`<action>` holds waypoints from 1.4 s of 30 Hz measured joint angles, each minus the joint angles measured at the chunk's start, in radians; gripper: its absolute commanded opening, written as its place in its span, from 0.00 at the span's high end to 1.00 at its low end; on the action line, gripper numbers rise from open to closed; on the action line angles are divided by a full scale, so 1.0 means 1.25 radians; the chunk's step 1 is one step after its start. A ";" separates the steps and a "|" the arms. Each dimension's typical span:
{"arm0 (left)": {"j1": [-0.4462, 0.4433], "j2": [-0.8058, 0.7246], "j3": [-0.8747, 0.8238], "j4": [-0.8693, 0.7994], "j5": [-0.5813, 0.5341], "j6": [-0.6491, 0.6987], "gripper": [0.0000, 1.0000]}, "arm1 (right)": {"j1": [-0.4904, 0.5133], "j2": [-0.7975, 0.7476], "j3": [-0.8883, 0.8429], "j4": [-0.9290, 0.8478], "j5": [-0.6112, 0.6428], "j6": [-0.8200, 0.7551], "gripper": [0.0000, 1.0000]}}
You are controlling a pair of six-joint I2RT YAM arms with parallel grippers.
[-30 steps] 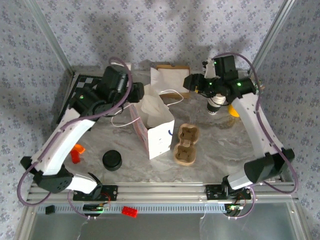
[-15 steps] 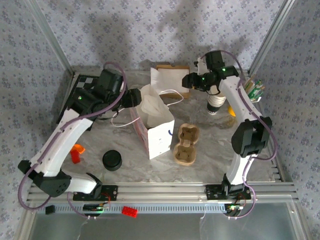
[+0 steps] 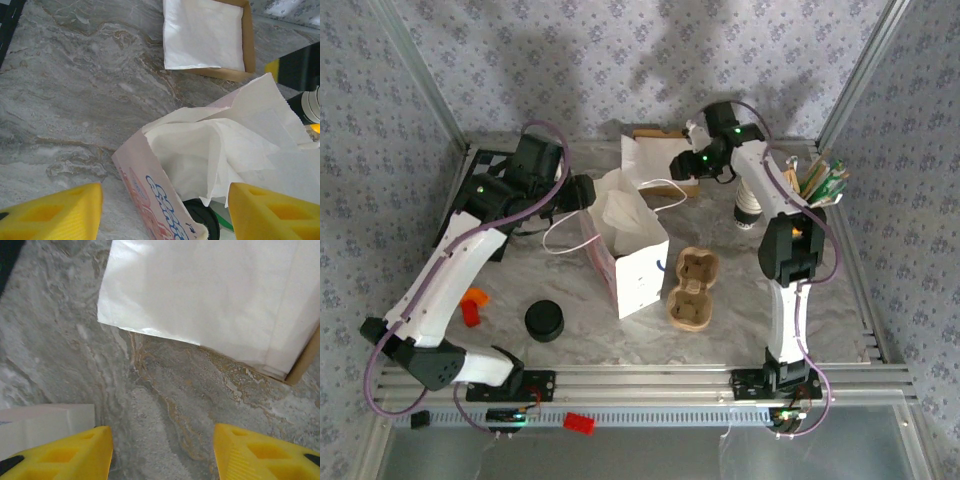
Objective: Pack the takeout coffee
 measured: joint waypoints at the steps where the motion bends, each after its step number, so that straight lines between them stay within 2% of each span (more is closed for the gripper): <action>1: 0.002 0.000 0.000 -0.002 0.002 0.000 0.34 | 0.006 0.022 0.020 -0.007 0.010 -0.012 0.41; 12: 0.016 -0.004 0.000 -0.011 -0.002 0.007 0.34 | 0.052 0.174 0.136 -0.039 0.117 -0.107 0.36; 18: 0.022 -0.012 0.000 -0.010 -0.008 0.016 0.34 | 0.062 0.208 0.159 -0.023 0.125 -0.135 0.33; 26: 0.038 -0.023 0.004 -0.009 -0.042 0.022 0.33 | 0.081 0.283 0.255 -0.016 0.126 -0.151 0.27; 35: 0.043 -0.026 0.005 -0.006 -0.059 0.024 0.33 | 0.068 0.320 0.278 0.015 0.152 -0.128 0.29; 42: 0.043 -0.025 0.005 -0.006 -0.059 0.025 0.33 | 0.050 0.322 0.280 0.033 0.159 -0.111 0.42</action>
